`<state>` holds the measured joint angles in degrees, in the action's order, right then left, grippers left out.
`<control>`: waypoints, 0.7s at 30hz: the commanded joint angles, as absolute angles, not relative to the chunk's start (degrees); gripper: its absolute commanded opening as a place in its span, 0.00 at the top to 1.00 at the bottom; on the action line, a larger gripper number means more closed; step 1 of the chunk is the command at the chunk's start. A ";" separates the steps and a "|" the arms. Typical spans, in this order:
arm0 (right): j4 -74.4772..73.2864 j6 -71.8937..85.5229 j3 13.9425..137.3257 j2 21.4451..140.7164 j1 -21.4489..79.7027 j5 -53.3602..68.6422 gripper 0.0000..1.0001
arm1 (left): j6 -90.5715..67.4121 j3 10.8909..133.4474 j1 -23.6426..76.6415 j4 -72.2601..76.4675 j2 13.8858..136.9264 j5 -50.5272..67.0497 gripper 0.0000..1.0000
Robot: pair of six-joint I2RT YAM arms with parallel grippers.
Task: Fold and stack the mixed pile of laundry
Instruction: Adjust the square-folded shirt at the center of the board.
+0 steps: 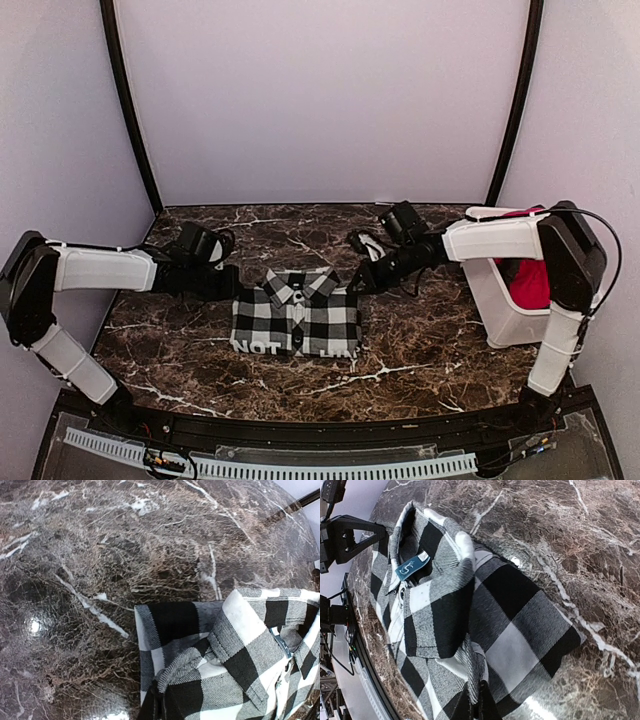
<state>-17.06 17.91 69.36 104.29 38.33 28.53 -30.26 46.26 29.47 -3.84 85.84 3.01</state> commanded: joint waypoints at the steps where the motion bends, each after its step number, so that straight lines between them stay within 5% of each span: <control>1: -14.95 16.94 70.55 110.18 37.63 25.07 1.00 | -30.46 45.55 27.90 -0.43 89.81 3.51 1.00; 16: -15.37 16.98 64.09 98.23 35.76 20.88 1.00 | -27.54 42.60 27.94 4.96 82.31 8.90 1.00; 21: -14.12 16.12 65.05 104.55 33.82 19.81 1.00 | -27.85 44.56 27.95 5.35 88.31 8.76 1.00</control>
